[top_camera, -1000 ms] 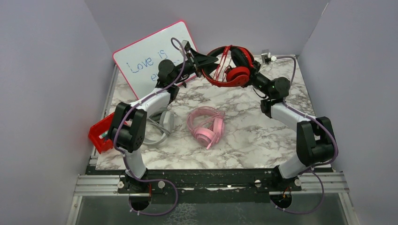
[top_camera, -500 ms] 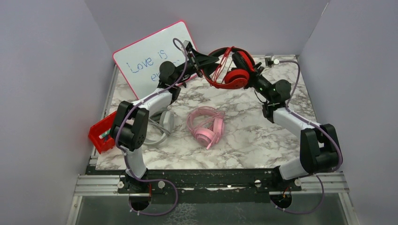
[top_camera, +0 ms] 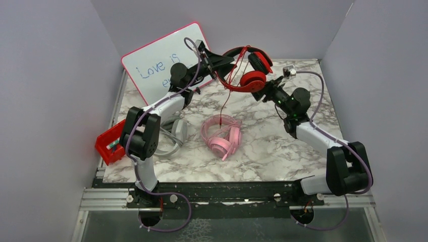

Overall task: Wrap the headphones
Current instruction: Wrap the headphones cable around the headphones.

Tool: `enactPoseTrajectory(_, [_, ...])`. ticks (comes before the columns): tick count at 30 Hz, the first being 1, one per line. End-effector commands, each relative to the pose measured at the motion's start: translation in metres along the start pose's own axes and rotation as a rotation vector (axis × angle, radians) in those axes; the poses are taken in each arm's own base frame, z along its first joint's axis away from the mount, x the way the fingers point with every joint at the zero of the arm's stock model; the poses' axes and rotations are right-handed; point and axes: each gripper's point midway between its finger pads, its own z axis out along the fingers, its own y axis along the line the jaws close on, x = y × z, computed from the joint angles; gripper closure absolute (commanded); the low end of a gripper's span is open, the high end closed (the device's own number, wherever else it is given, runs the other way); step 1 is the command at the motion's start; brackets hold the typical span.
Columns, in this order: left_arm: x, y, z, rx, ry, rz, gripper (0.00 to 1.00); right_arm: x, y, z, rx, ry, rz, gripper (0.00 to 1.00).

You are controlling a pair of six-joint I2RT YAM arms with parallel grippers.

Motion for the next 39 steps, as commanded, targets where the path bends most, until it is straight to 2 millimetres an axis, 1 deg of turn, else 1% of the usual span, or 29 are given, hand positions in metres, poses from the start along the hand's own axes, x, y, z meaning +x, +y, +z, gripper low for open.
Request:
enactPoseTrajectory(1, [-0.008,-0.021,0.004,0.057,-0.016,0.076,1.00,0.000,-0.011,-0.008,0.090,0.020,-0.058,0.41])
enactPoseTrajectory(2, [-0.009,-0.018,0.005,0.046,-0.017,0.084,1.00,0.000,-0.016,-0.009,0.122,0.033,-0.067,0.42])
enactPoseTrajectory(4, [-0.010,-0.010,0.005,0.017,-0.016,0.106,1.00,0.003,-0.037,-0.013,0.243,0.076,-0.079,0.41])
enactPoseTrajectory(6, [-0.011,-0.004,0.005,0.000,-0.010,0.127,1.00,0.008,-0.060,-0.023,0.377,0.133,-0.115,0.41])
enactPoseTrajectory(8, [-0.013,0.003,0.005,-0.021,-0.005,0.147,1.00,0.017,-0.077,-0.036,0.473,0.197,-0.156,0.41])
enactPoseTrajectory(9, [-0.015,0.007,0.004,-0.033,-0.007,0.154,1.00,0.020,-0.083,-0.040,0.495,0.223,-0.166,0.41])
enactPoseTrajectory(10, [-0.018,0.011,0.003,-0.045,-0.012,0.161,1.00,0.023,-0.082,-0.042,0.475,0.252,-0.170,0.41])
enactPoseTrajectory(12, [-0.025,0.017,0.002,-0.069,-0.030,0.174,1.00,0.034,-0.064,-0.041,0.358,0.293,-0.165,0.41])
enactPoseTrajectory(14, [-0.031,0.020,0.002,-0.082,-0.035,0.187,1.00,0.048,-0.034,-0.036,0.172,0.331,-0.118,0.38])
enactPoseTrajectory(15, [-0.033,0.021,0.003,-0.086,-0.041,0.192,1.00,0.055,-0.015,-0.036,0.059,0.363,-0.095,0.21])
enactPoseTrajectory(16, [-0.035,0.021,0.003,-0.089,-0.048,0.193,1.00,0.059,-0.002,-0.037,-0.021,0.383,-0.094,0.03])
enactPoseTrajectory(17, [-0.037,0.022,0.004,-0.091,-0.053,0.191,1.00,0.062,0.009,-0.040,-0.086,0.375,-0.093,0.00])
enactPoseTrajectory(18, [-0.038,0.020,0.005,-0.089,-0.056,0.190,1.00,0.060,0.023,-0.042,-0.168,0.332,-0.112,0.00])
enactPoseTrajectory(21, [-0.037,0.011,0.008,-0.073,-0.052,0.185,1.00,0.053,0.054,-0.054,-0.344,0.191,-0.166,0.00])
enactPoseTrajectory(24, [-0.035,-0.002,0.009,-0.054,-0.052,0.184,1.00,0.052,0.062,-0.051,-0.411,0.140,-0.153,0.00])
enactPoseTrajectory(28, [-0.031,-0.017,0.010,-0.032,-0.050,0.177,1.00,0.053,0.082,-0.043,-0.507,0.057,-0.188,0.01])
enactPoseTrajectory(33, [-0.024,-0.038,0.011,-0.003,-0.041,0.180,1.00,0.049,0.099,-0.030,-0.590,-0.041,-0.204,0.12])
enactPoseTrajectory(36, [-0.019,-0.050,0.011,0.013,-0.034,0.179,1.00,0.045,0.103,-0.019,-0.609,-0.100,-0.187,0.13])
enactPoseTrajectory(39, [-0.015,-0.061,0.011,0.029,-0.029,0.184,1.00,0.044,0.103,-0.005,-0.600,-0.129,-0.189,0.12])
